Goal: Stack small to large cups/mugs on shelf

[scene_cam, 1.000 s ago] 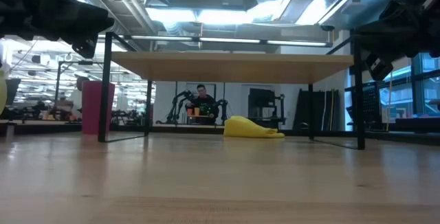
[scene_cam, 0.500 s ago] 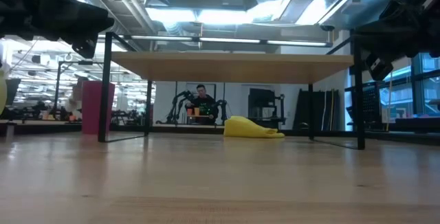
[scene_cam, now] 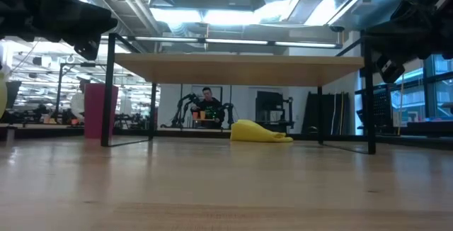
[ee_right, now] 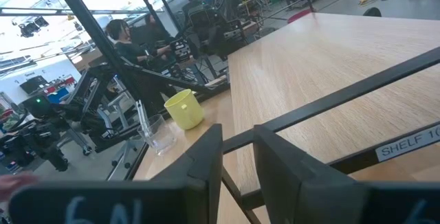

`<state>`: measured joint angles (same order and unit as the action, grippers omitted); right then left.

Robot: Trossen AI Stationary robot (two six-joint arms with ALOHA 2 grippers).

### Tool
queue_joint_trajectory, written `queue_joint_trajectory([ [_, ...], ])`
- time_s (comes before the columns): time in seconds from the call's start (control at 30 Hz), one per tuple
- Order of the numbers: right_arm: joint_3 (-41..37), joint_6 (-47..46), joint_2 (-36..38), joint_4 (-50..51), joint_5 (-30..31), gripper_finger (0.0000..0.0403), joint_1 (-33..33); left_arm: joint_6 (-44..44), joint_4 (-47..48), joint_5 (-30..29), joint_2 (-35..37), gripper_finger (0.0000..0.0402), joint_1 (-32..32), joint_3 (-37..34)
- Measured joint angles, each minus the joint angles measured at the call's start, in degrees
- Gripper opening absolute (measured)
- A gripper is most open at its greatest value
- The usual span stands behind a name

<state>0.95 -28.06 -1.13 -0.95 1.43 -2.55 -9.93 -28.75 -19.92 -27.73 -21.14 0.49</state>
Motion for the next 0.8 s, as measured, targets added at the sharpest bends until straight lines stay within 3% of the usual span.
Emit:
queue_joint_trajectory([
  [0.37,0.0,0.0,0.0,0.0,0.0,0.0084,0.0,-2.3,-1.3,0.3,-0.1,0.0076,0.0,0.0],
  [0.57,0.0,0.0,0.0,0.0,0.0,0.0084,0.0,-29.2,-21.6,1.4,0.3,0.0076,0.0,0.0],
  [0.67,0.0,0.0,0.0,0.0,0.0,0.0084,0.0,-29.0,-30.5,-2.9,0.5,0.0076,0.0,0.1],
  [0.8,0.0,0.0,0.0,0.0,0.0,0.0084,0.0,-23.8,-40.0,-13.0,0.5,0.0076,0.0,0.1],
])
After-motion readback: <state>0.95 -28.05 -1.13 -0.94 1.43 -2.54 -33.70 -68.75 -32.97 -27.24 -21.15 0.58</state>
